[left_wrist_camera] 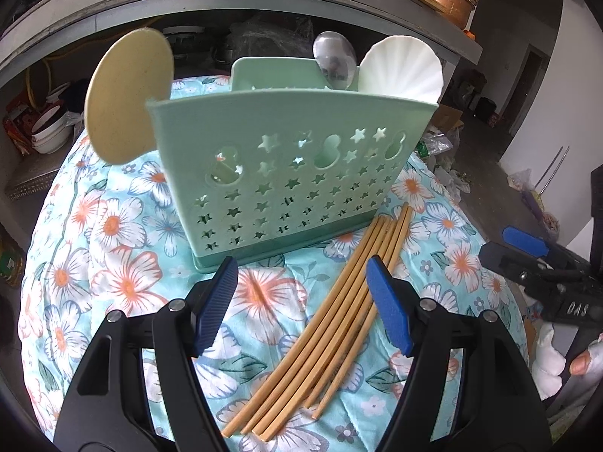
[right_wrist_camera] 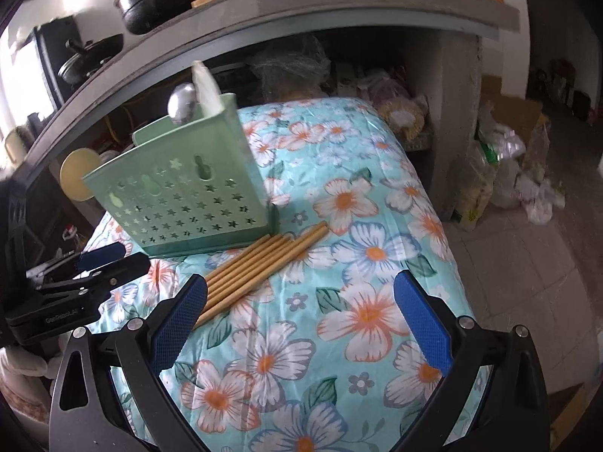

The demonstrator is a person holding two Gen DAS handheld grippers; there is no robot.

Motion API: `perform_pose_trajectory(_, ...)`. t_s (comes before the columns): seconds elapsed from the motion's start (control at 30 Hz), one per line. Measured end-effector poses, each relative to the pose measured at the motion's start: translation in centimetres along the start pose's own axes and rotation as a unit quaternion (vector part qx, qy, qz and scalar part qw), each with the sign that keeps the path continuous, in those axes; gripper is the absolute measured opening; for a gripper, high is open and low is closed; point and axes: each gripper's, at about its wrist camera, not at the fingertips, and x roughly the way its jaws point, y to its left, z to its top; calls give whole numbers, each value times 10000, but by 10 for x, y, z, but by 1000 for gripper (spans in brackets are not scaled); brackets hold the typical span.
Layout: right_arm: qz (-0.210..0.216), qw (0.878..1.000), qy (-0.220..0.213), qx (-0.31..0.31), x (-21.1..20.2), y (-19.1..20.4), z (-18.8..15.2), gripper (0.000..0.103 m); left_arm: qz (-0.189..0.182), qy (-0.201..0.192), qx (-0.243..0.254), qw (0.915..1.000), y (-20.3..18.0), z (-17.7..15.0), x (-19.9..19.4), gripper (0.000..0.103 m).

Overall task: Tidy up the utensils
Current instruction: 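Reach the right gripper to the chopsticks and close on one chopstick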

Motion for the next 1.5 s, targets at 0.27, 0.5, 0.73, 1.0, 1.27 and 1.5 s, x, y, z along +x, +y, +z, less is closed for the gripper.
perform_pose_trajectory(0.27,1562,9747,937,1298,40,-20,-13,71,-16,-118,-40,9999,21,-12,-6,67)
perform_pose_trajectory(0.5,2240,9425,1445,2015,79,-4,-21,51,-191,-133,152,9996,33,-15,-8,67)
perform_pose_trajectory(0.73,2283,9259,1568,2568,104,-10,-25,32,-337,-97,134,9993,41,-13,-7,67)
perform_pose_trajectory(1.0,2462,9095,1583,2952,123,-18,-21,12,-296,-142,67,9994,43,-15,-15,67)
perform_pose_trajectory(1.27,2658,8980,1688,3074,118,-30,-28,9,-222,-172,81,9996,36,-15,-18,67)
perform_pose_trajectory(1.5,2551,9051,1748,2918,103,-39,-41,9,-186,-162,154,9996,27,-14,-19,67)
